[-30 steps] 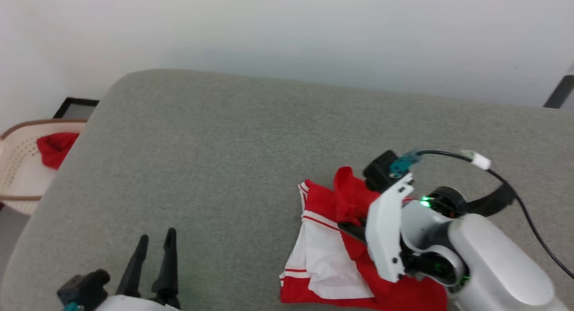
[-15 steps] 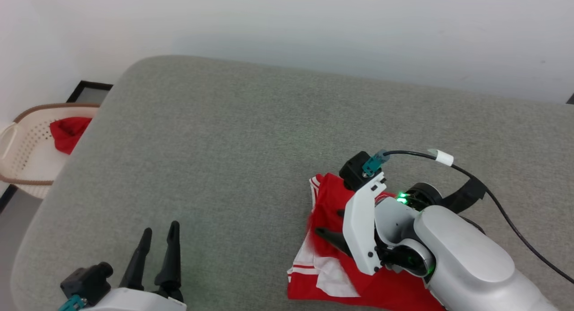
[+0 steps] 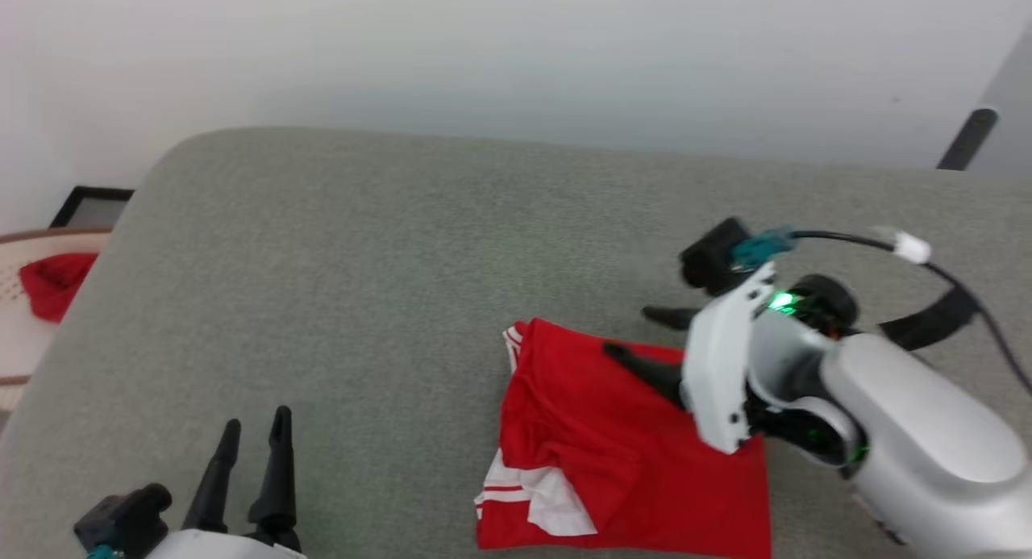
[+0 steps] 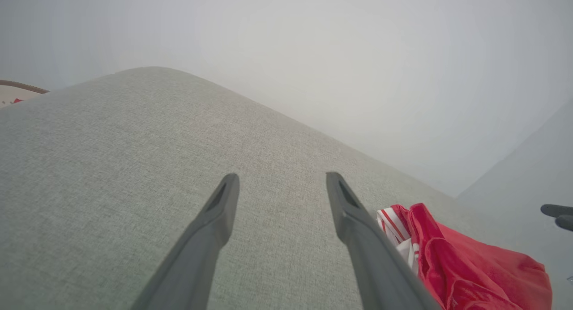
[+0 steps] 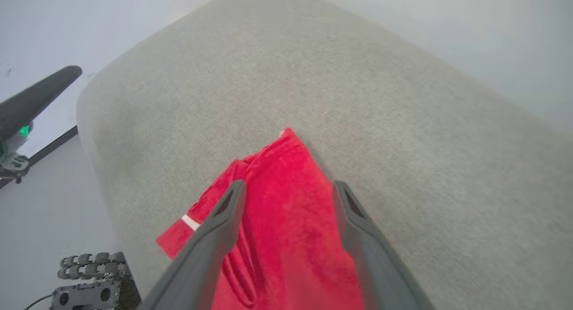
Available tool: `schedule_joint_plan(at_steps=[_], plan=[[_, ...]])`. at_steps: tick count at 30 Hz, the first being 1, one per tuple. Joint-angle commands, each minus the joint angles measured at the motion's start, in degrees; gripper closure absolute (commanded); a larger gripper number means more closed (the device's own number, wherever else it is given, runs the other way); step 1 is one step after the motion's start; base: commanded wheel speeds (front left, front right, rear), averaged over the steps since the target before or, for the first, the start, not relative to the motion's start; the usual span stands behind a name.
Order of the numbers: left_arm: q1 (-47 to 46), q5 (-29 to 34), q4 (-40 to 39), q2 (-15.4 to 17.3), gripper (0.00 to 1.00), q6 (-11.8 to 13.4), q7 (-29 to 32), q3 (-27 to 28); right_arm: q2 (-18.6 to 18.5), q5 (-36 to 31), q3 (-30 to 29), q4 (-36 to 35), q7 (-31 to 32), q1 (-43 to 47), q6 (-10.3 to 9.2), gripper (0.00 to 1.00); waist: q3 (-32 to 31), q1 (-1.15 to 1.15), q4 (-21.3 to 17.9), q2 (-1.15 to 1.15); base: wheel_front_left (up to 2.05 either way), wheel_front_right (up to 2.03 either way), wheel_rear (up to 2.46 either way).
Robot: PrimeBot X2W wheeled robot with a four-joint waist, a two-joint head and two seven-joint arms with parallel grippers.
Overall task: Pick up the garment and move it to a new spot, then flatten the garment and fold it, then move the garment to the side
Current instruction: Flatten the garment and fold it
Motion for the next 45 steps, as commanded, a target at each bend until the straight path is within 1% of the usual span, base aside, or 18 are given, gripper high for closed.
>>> schedule_joint_plan(at_steps=[1,4,9,14,19,24,28,31,32,36,45], plan=[[0.6,0.5,-0.2,0.3,0.00,-0.2,0.1,0.5,-1.3,-0.2,-0.4,-0.9,-1.7,0.9,-0.04,0.00,-0.8,0.00,-1.8,0.00,0.00,0.00,0.00],[1.4,1.0,-0.7,0.6,0.00,-0.2,0.1,1.3,-4.3,-1.2,-1.5,-1.9,-5.4,2.3,-0.04,0.00,-1.3,0.00,-3.5,0.00,0.00,0.00,0.00],[2.6,2.0,-1.7,0.8,0.00,-0.2,0.1,2.6,-7.8,-3.3,-4.5,-1.8,-12.5,5.7,-0.04,0.00,-1.9,0.00,-6.1,0.00,0.00,0.00,0.00],[3.7,3.3,-2.6,0.9,0.00,-0.2,0.1,3.6,-9.9,-7.0,-8.1,-0.9,-20.5,9.4,-0.05,0.00,-2.6,0.00,-8.5,0.00,0.00,0.00,0.00],[4.5,4.5,-2.8,0.6,0.00,-0.2,0.1,4.3,-10.4,-9.7,-13.1,0.5,-28.0,14.1,-0.05,0.00,-3.3,0.00,-10.3,0.00,0.00,0.00,0.00],[5.2,5.5,-3.2,0.4,0.00,-0.2,0.1,5.0,-9.5,-11.8,-19.4,1.7,-33.7,19.2,-0.05,0.00,-3.8,0.00,-11.4,0.00,0.00,0.00,0.00],[5.6,5.9,-3.4,0.5,0.00,-0.2,0.1,5.5,-8.9,-13.1,-23.7,2.1,-35.7,22.9,-0.05,0.00,-4.1,0.00,-11.8,0.00,0.00,0.00,0.00],[5.5,6.4,-3.4,0.6,0.00,-0.2,0.1,5.8,-8.2,-14.2,-26.7,1.8,-36.5,26.0,-0.05,0.00,-4.5,0.00,-11.7,0.00,0.00,0.00,0.00],[5.5,6.4,-3.4,0.6,0.00,-0.2,0.1,5.8,-8.2,-14.2,-26.7,1.8,-36.5,26.0,-0.05,0.00,-4.5,0.00,-11.7,0.00,0.00,0.00,0.00],[5.4,7.2,-3.6,0.7,0.00,-0.2,0.1,6.1,-7.1,-15.6,-30.2,0.9,-37.0,29.8,-0.05,0.00,-4.9,0.00,-11.5,0.00,0.00,0.00,0.00],[5.5,9.3,-4.3,1.2,0.00,-0.2,0.1,6.4,-3.6,-18.6,-37.1,-0.9,-38.3,36.5,-0.05,0.00,-5.8,0.00,-10.7,0.00,0.00,0.00,0.00]])
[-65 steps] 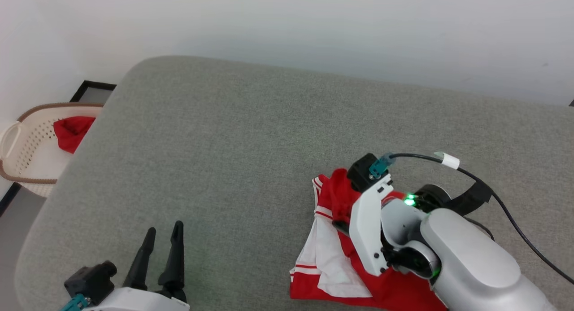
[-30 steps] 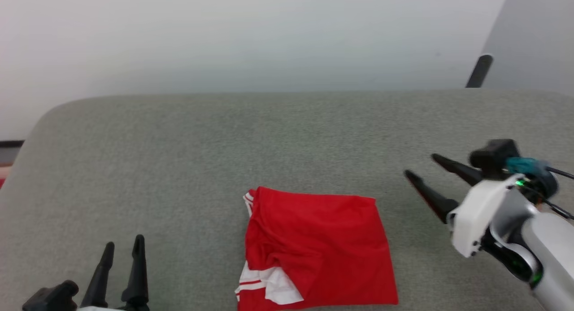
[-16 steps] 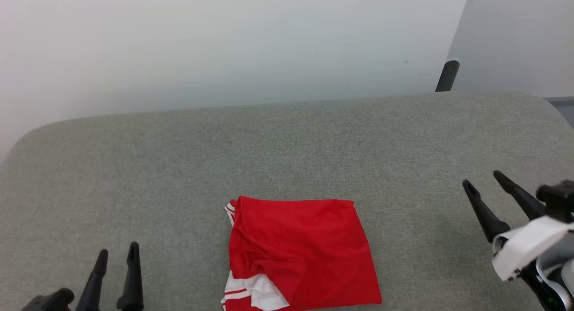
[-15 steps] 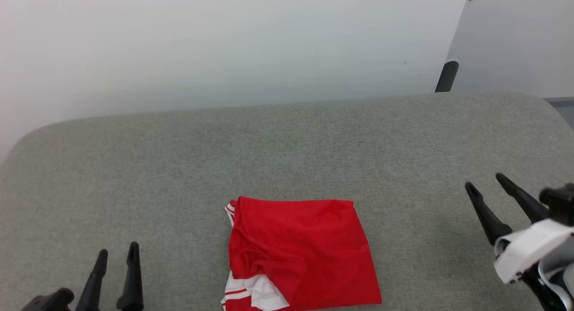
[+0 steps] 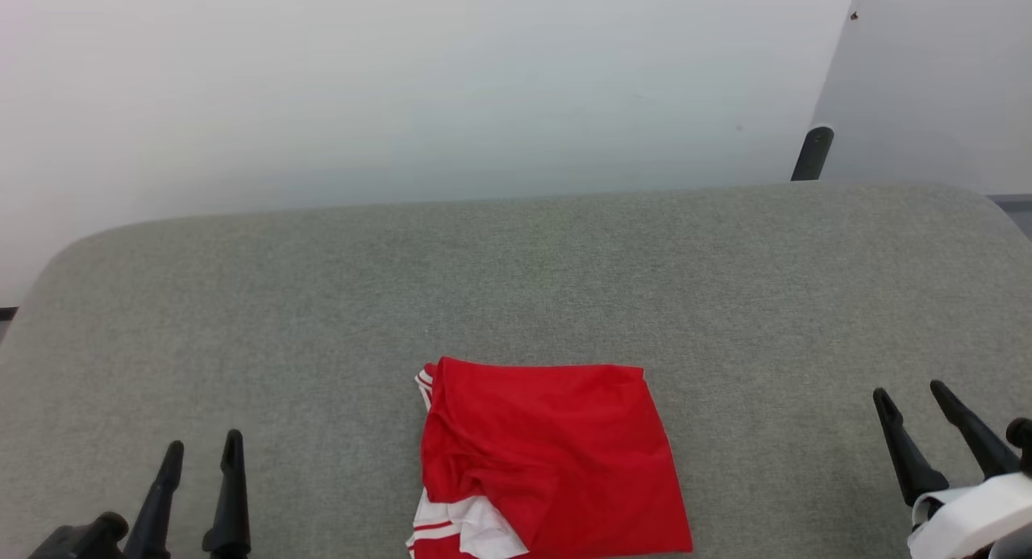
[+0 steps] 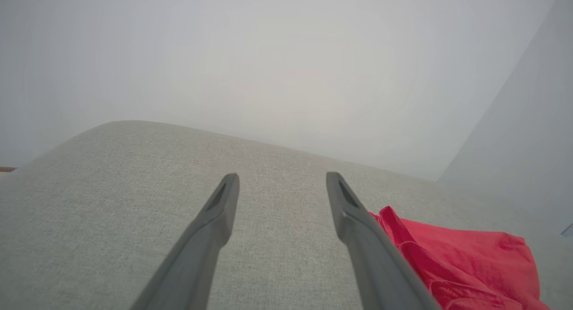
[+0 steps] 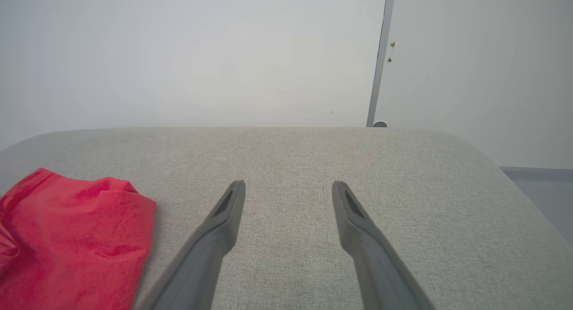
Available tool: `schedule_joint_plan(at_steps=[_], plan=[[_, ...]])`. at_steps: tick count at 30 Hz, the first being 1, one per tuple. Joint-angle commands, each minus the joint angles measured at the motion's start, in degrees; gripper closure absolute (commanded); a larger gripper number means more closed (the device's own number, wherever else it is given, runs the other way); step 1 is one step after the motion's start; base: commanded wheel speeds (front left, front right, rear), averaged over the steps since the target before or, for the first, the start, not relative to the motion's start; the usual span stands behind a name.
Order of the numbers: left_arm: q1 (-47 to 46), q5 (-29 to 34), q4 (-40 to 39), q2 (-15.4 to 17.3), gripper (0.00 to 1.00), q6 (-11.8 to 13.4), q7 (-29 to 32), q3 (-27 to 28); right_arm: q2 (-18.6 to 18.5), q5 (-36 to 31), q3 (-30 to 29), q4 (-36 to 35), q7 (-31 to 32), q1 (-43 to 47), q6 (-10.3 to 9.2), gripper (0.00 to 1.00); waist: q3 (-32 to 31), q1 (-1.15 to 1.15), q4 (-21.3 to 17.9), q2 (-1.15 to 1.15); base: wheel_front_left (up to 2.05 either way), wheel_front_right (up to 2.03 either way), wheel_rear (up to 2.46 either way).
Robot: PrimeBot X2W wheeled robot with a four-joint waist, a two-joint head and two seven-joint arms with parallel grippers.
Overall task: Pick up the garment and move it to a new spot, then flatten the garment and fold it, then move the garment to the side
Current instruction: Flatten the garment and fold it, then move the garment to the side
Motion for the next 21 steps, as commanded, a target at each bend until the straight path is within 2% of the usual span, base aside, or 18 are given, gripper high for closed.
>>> schedule_joint_plan(at_steps=[1,13,21], plan=[[0.2,0.4,-0.3,0.2,0.00,-0.2,0.1,0.3,0.5,-0.5,-0.6,-0.2,-0.3,1.0,-0.06,0.00,-0.2,0.00,0.3,0.00,0.00,0.00,0.00],[-0.1,1.7,-0.7,0.5,0.00,-0.2,0.1,0.0,3.2,-2.3,-3.6,-2.2,1.3,4.2,-0.06,0.00,-0.5,0.00,1.3,0.00,0.00,0.00,0.00],[-0.5,1.9,-1.1,0.5,0.00,-0.2,0.1,0.1,3.2,-2.3,-2.3,-3.0,2.8,3.5,-0.06,0.00,-0.3,0.00,2.6,0.00,0.00,0.00,0.00]])
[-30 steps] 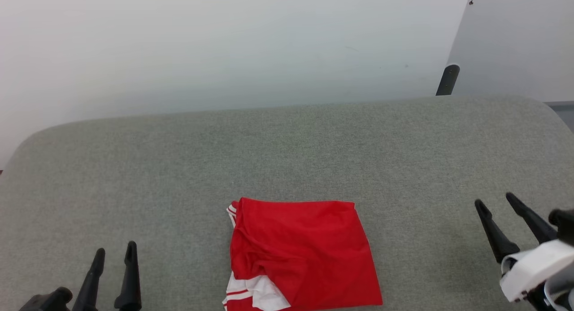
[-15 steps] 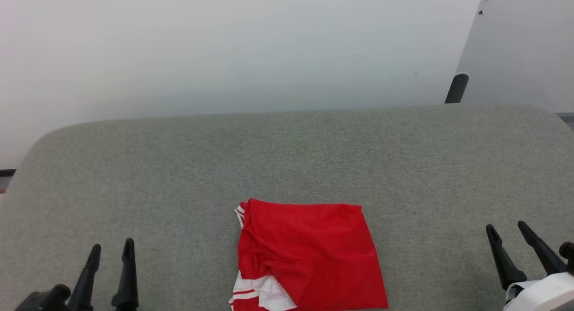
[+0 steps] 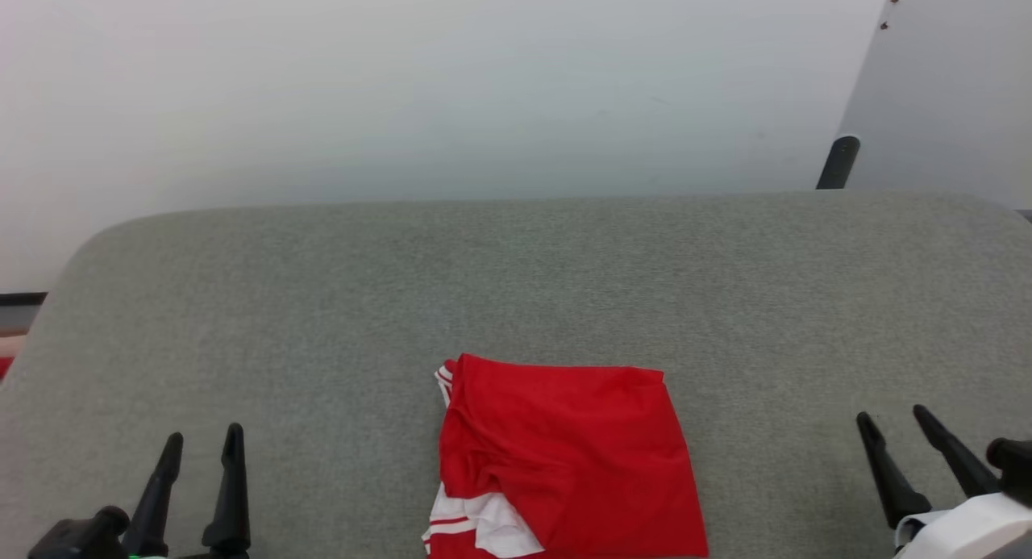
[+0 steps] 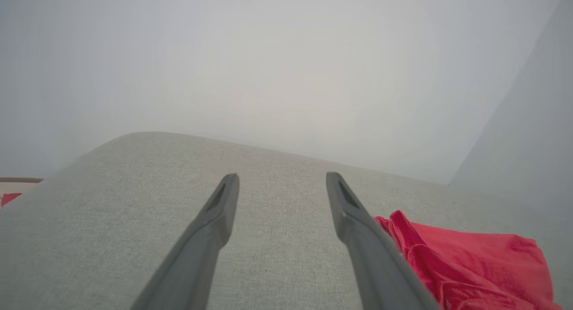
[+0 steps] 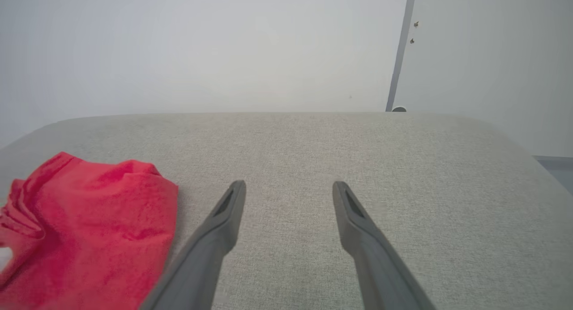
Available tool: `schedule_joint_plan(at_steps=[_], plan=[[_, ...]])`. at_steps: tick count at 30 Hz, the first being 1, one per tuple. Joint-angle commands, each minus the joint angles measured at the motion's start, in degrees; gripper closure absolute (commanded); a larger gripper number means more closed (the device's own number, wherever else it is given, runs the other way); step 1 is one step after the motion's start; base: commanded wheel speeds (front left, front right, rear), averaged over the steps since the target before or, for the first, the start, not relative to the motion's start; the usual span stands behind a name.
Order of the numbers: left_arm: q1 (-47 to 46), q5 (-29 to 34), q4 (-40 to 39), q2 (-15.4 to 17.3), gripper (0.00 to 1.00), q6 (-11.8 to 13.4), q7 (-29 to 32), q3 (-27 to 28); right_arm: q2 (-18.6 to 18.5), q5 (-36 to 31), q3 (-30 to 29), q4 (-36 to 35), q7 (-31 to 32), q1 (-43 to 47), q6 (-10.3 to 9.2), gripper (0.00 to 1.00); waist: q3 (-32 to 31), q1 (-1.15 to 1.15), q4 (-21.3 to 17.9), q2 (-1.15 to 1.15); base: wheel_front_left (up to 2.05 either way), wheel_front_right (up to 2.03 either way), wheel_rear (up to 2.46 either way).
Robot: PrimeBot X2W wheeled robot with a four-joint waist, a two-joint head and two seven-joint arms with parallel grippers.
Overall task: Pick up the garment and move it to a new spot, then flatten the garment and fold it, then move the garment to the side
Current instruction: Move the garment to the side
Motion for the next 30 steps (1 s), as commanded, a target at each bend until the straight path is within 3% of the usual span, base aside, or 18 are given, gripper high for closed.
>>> schedule_joint_plan(at_steps=[1,14,30], plan=[[-0.3,0.3,-0.2,0.2,0.00,-0.2,0.1,0.3,0.0,0.1,0.7,-0.2,0.2,-0.6,-0.06,0.00,0.2,0.00,0.8,0.00,0.00,0.00,0.00],[-0.3,0.5,-1.0,0.4,0.00,-0.2,0.1,0.7,-0.6,3.0,11.0,1.1,6.8,-5.4,-0.06,0.00,1.6,0.00,8.7,0.00,0.00,0.00,0.00],[-3.5,0.1,-0.9,-2.2,0.00,-0.2,0.1,-1.5,-4.0,8.1,16.3,4.3,26.7,-10.4,-0.06,0.00,7.4,0.00,13.9,0.00,0.00,0.00,0.00]])
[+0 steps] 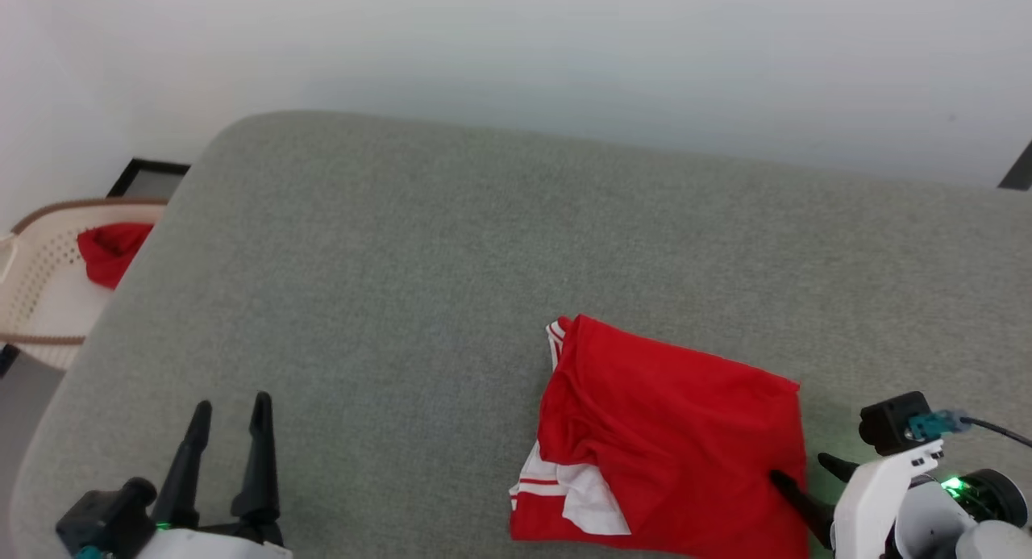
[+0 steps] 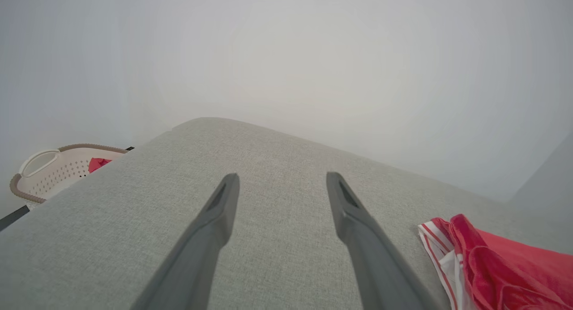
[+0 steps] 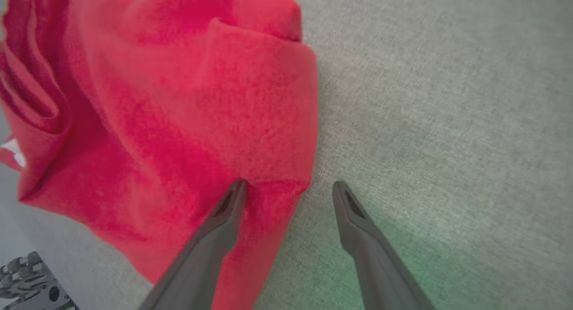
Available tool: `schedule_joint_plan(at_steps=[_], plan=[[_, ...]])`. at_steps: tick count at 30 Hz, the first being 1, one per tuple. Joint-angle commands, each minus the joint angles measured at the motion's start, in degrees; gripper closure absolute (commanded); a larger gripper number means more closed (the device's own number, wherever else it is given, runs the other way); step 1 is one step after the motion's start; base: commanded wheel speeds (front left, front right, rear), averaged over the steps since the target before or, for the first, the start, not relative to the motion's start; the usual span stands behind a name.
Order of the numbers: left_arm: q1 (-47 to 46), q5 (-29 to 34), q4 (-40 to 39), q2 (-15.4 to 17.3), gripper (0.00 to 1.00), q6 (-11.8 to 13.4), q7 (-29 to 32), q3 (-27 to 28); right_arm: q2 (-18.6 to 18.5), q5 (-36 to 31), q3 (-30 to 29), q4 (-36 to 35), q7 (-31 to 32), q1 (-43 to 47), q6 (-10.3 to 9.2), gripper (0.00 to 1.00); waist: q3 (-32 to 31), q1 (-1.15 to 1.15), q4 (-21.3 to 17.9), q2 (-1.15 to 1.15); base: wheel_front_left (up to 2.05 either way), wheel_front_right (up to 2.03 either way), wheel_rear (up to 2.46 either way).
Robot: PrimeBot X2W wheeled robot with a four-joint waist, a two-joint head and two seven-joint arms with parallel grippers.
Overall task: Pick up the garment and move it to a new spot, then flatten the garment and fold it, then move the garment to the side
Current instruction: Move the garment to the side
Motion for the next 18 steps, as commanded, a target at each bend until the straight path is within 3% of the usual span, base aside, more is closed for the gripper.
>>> schedule_joint_plan(at_steps=[1,9,10,11,12,18], plan=[[-0.9,-0.1,0.1,-0.3,0.00,-0.2,0.1,-0.4,0.2,0.6,0.2,0.4,1.5,-1.0,-0.06,0.00,1.8,0.00,1.2,0.00,0.00,0.00,0.00],[-3.4,-0.4,0.6,-1.6,0.00,-0.2,0.1,-1.7,1.3,2.7,2.1,2.6,9.9,-4.6,-0.05,0.00,5.2,0.00,2.6,0.00,0.00,0.00,0.00],[-3.5,-0.5,0.7,-1.8,0.00,-0.2,0.1,-1.6,1.4,2.7,2.1,3.0,10.3,-5.2,-0.05,0.17,5.5,0.00,2.7,0.00,0.00,0.00,0.00],[-3.8,-0.5,0.8,-1.9,0.00,-0.2,0.1,-1.7,1.5,2.6,2.1,3.6,10.7,-5.9,-0.06,0.87,5.7,0.00,2.8,0.00,0.00,0.00,0.00],[-4.0,-0.5,0.8,-2.0,0.00,-0.2,0.1,-1.8,1.6,2.8,2.6,4.0,11.5,-6.3,-0.06,1.00,5.8,0.00,2.9,0.00,0.00,0.00,0.00],[-3.9,-0.7,0.9,-2.4,0.00,-0.2,0.1,-1.6,1.7,4.5,1.7,5.7,12.7,-8.9,-0.07,1.00,6.2,0.00,3.4,0.00,0.00,0.00,0.00]])
